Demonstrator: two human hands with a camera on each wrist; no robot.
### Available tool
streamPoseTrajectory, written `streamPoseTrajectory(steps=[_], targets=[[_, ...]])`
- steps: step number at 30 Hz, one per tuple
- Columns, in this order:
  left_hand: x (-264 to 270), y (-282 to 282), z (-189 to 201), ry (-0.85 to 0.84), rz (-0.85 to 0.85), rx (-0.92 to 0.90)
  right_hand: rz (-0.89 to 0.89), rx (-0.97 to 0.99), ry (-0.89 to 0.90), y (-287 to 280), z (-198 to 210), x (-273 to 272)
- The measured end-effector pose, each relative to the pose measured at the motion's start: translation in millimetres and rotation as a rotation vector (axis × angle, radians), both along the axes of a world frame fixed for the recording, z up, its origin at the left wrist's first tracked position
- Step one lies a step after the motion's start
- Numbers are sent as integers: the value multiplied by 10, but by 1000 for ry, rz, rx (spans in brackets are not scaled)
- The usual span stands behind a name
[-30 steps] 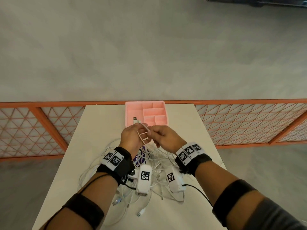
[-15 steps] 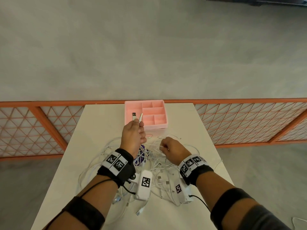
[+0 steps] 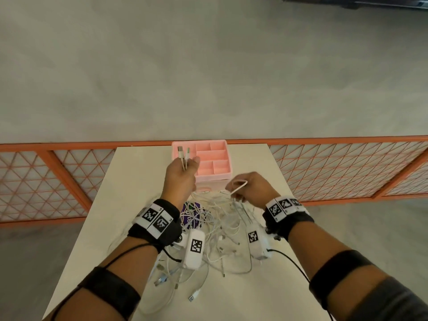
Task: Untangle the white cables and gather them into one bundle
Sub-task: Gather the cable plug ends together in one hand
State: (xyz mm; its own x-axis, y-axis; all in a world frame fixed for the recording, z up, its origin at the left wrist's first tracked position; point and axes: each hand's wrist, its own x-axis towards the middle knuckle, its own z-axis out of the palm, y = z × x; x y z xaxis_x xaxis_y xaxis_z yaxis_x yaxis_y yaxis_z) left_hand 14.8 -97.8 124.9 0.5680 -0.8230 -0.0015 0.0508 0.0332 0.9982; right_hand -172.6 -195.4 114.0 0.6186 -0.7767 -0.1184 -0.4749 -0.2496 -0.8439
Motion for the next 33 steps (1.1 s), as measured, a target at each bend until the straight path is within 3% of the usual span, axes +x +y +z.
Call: streamPoseTrajectory(steps=[3, 5, 11, 17, 24, 27, 31, 33], targets=[[-91, -5, -134, -45, -47, 45, -7, 161, -348, 49, 314, 154], [-129, 3, -157, 2, -63, 31, 20, 232, -469, 98, 438, 224], [-151, 38, -120, 138, -218, -67, 76, 295, -559, 175, 487, 289], [-175, 92, -157, 177, -270, -47, 41, 194, -593, 199, 529, 333], [-191, 112, -244, -208, -125, -4, 29, 253, -706, 202, 558, 307], [-130, 111, -289, -233, -74, 25, 81, 324, -584, 176, 535, 240], [-84, 149, -373, -214, -39, 83, 125, 259, -54, 54, 574, 86], [-89, 148, -410, -231, -59, 125, 163, 206, 128, 35, 585, 77]])
